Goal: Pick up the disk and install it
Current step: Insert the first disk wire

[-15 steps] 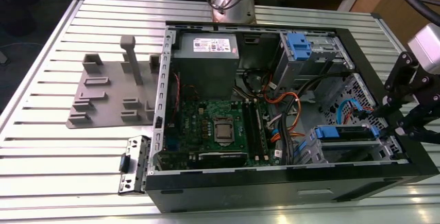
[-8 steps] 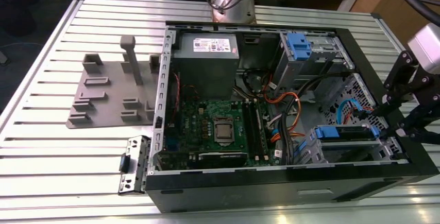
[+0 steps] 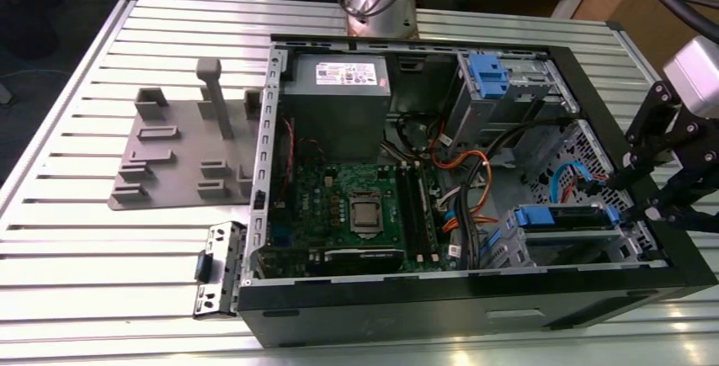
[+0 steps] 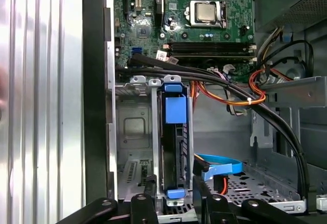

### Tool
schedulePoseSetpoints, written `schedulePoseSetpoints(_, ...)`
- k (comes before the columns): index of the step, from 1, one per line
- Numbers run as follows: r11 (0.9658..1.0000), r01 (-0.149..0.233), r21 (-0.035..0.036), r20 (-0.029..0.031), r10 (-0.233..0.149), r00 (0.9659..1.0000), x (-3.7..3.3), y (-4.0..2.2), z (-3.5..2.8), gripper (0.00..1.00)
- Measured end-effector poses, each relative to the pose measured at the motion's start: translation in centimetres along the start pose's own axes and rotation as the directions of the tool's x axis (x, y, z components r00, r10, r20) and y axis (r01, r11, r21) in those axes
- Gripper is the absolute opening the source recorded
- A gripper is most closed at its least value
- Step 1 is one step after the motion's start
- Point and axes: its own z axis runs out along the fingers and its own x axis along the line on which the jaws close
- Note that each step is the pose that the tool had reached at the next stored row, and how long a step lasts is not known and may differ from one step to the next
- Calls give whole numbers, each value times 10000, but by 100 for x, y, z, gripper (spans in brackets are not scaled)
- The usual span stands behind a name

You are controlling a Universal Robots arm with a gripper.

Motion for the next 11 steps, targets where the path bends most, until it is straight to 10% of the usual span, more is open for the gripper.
schedulePoseSetpoints(11,10000,40,-4,0,-40,10000,-173,-19,25,41)
